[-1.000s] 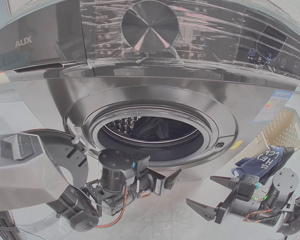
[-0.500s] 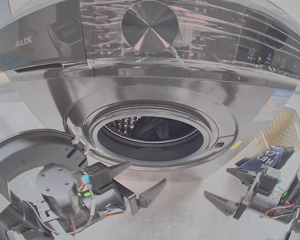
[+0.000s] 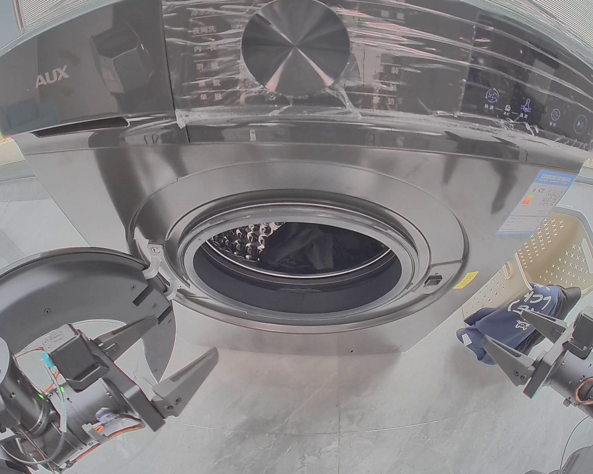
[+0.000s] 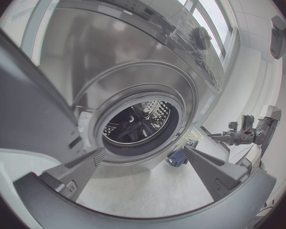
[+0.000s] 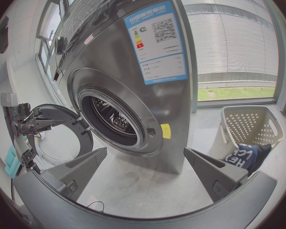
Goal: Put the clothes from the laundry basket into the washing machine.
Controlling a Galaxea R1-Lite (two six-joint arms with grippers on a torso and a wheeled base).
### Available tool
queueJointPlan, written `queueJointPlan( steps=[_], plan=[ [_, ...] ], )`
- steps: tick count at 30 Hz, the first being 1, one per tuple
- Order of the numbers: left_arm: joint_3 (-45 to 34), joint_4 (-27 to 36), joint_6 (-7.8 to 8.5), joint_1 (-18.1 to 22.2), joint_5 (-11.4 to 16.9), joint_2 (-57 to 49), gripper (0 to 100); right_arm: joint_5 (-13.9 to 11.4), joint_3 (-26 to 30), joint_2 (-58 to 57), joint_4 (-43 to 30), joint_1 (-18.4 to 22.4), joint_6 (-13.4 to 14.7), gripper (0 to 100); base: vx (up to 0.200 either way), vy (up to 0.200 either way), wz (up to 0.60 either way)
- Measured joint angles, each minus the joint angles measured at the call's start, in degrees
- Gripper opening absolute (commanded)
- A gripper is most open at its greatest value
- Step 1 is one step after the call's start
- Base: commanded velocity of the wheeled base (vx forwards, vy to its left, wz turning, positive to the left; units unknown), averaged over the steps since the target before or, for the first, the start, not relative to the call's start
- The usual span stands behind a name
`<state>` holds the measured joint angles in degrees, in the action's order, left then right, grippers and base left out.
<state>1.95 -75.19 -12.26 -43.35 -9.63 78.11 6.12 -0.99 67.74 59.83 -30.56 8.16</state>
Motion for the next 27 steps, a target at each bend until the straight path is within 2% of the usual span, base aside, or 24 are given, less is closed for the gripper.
queueJointPlan(
  steps=[5,10,15,17,20,24,27],
  plan=[
    [-0.79,8.83,0.3,2.51,-0.62,-8.55,100,-0.02,0.0,-8.31,-9.64,2.97,-0.09,100,-0.2,0.0,0.0],
    [-0.94,24.09,0.83,4.79,-0.79,-19.65,100,-0.13,0.0,-16.45,-17.54,6.17,-0.17,100,-0.2,0.0,0.0],
    [-0.94,35.43,1.02,8.59,-0.35,-31.17,100,-0.32,0.0,-24.37,-23.7,9.14,-0.26,100,-0.2,0.0,0.0],
    [-0.96,40.05,0.89,10.42,-0.05,-35.68,100,-0.4,0.0,-27.15,-25.73,10.06,-0.26,100,0.0,0.0,0.0],
    [-0.96,46.43,0.41,13.29,1.12,-42.64,100,-0.46,0.0,-31.0,-28.44,11.11,-0.24,100,0.0,0.0,0.0],
    [-0.96,54.57,-0.27,17.62,4.46,-51.81,100,-0.57,0.0,-35.47,-31.78,12.02,-0.24,100,0.0,0.0,0.0],
    [-0.96,60.44,-0.45,21.09,7.06,-57.52,100,-0.6,0.0,-38.32,-33.5,12.73,-0.26,100,0.0,-0.2,0.0]
  ],
)
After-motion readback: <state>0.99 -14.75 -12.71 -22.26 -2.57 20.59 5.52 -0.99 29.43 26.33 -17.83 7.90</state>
